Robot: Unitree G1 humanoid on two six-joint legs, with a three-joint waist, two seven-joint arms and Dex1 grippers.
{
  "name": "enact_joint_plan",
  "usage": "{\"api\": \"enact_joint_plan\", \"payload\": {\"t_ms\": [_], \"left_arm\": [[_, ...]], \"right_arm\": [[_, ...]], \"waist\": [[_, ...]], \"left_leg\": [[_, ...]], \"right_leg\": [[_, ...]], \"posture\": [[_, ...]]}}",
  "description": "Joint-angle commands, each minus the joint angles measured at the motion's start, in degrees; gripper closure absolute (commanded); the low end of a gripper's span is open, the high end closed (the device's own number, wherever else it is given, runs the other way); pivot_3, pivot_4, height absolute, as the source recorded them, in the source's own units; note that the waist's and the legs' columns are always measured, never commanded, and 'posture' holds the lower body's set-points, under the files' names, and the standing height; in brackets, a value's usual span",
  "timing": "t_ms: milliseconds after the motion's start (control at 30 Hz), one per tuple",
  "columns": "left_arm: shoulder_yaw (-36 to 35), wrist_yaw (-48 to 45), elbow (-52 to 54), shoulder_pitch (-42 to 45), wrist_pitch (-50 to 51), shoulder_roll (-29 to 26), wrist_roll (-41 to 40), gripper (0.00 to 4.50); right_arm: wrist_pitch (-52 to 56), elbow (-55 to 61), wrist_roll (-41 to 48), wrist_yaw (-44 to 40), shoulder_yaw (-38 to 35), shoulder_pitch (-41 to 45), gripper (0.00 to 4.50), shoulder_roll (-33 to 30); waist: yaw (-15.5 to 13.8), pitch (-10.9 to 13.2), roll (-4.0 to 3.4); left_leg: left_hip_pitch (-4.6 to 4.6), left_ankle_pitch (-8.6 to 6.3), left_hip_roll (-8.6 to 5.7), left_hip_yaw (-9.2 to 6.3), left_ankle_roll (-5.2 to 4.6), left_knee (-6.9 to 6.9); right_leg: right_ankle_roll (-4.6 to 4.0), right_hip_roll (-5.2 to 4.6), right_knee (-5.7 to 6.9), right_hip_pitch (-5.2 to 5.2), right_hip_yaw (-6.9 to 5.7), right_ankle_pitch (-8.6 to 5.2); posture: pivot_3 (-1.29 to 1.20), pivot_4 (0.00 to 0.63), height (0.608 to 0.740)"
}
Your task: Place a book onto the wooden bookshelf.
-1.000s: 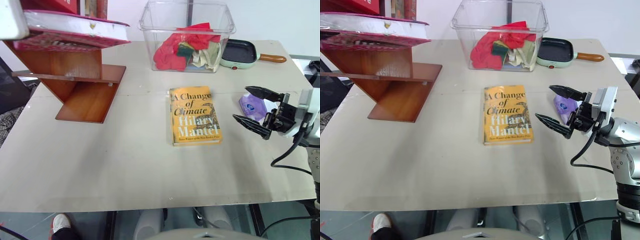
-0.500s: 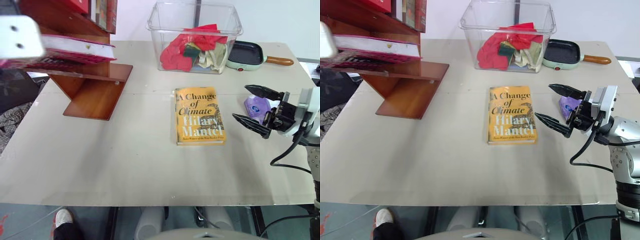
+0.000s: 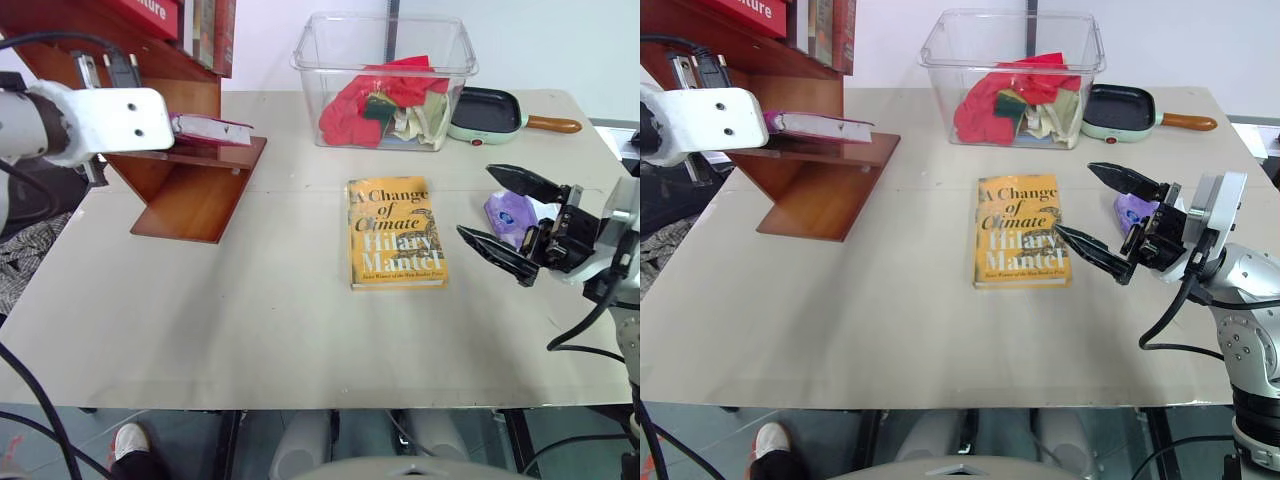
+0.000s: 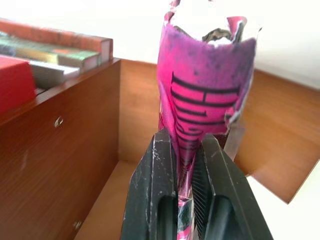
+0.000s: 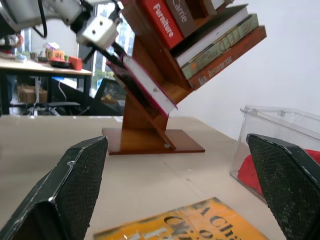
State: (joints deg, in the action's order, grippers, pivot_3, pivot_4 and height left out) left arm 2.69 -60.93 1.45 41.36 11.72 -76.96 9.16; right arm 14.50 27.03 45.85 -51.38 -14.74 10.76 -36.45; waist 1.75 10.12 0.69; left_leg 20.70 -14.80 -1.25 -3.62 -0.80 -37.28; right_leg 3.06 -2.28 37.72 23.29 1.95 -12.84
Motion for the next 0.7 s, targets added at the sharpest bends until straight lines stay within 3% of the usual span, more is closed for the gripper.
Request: {"api": "enact_joint_plan", "payload": {"t_ms": [33, 133, 200, 333, 367, 533, 633, 700], "left_arm": [[-0.9, -1.6, -2.8, -0.8, 2.5, 0.5, -0.7, 3.20], [-4.8, -2.8, 0.2, -1.8, 3.7, 0.4, -3.8, 1.98], [-10.2, -5.8, 4.2, -3.7, 8.8, 0.4, -10.1, 1.09], [-20.2, -10.9, 11.2, -7.7, 17.9, 0.4, -20.6, 1.09], [-21.4, -11.0, 11.9, -8.4, 18.5, 0.1, -21.3, 1.09], [-27.0, -11.3, 22.7, -8.0, 38.2, 3.8, -41.1, 1.09], [-27.6, -6.1, 30.2, -9.3, 45.4, 9.6, -50.8, 1.09], [-27.1, 3.7, 34.0, -9.0, 47.8, 19.4, -56.3, 1.09]], "right_arm": [[0.3, 2.2, 1.9, 0.7, -2.2, 0.4, 0.00, -0.6], [0.9, 2.2, 2.7, 0.6, -2.9, 0.2, 0.00, -1.4], [1.3, 2.0, 3.3, 0.4, -3.5, 0.1, 0.00, -2.0], [2.1, 0.9, 4.2, -0.7, -4.4, 0.1, 0.00, -2.9], [2.2, 0.6, 4.4, -0.9, -4.5, 0.2, 0.00, -3.0], [2.7, -0.9, 4.9, -1.8, -4.4, 1.5, 0.00, -3.7], [3.2, -1.2, 4.1, -1.3, -5.3, 0.5, 0.00, -4.5], [2.8, -1.9, 1.6, -1.8, -6.2, -2.5, 0.00, -5.8]], "waist": [[0.4, 0.0, 0.04], [0.6, 0.1, 0.50], [0.6, 0.1, 0.61], [0.5, 0.1, 0.66], [0.5, 0.1, 0.65], [0.1, 0.1, 0.67], [0.1, 0.2, 0.67], [-0.2, 0.1, 0.62]], "left_leg": [[0.00, 0.00, 0.01, 0.01, 0.00, 0.00], [0.19, 0.00, 0.05, 0.03, 0.00, 0.00], [0.46, 0.00, 0.10, 0.00, 0.00, -0.06], [1.31, -0.02, 0.13, 0.05, -0.01, -0.17], [1.38, -0.02, 0.11, 0.08, -0.02, -0.19], [1.34, -0.05, 0.07, 0.12, -0.06, -0.21], [1.14, -0.05, 0.08, 0.13, -0.06, -0.24], [1.04, -0.05, 0.08, 0.06, -0.06, -0.26]], "right_leg": [[0.00, 0.00, -0.01, 0.00, 0.00, 0.00], [0.00, 0.04, -0.02, 0.16, 0.02, 0.01], [-0.22, 0.04, -0.08, 0.34, 0.01, 0.14], [-0.21, -0.24, -0.21, 0.98, -0.17, 0.17], [-0.18, -0.35, -0.23, 1.01, -0.29, 0.16], [-0.16, -0.41, -0.23, 0.88, -0.50, 0.14], [-0.15, -0.40, -0.25, 0.60, -0.58, 0.12], [-0.15, -0.41, -0.28, 0.46, -0.58, 0.12]], "posture": [[0.00, 0.150, 0.740], [0.00, 0.150, 0.740], [0.00, 0.150, 0.740], [0.00, 0.150, 0.740], [0.00, 0.150, 0.740], [0.00, 0.150, 0.740], [0.00, 0.150, 0.740], [0.00, 0.150, 0.740]]}}
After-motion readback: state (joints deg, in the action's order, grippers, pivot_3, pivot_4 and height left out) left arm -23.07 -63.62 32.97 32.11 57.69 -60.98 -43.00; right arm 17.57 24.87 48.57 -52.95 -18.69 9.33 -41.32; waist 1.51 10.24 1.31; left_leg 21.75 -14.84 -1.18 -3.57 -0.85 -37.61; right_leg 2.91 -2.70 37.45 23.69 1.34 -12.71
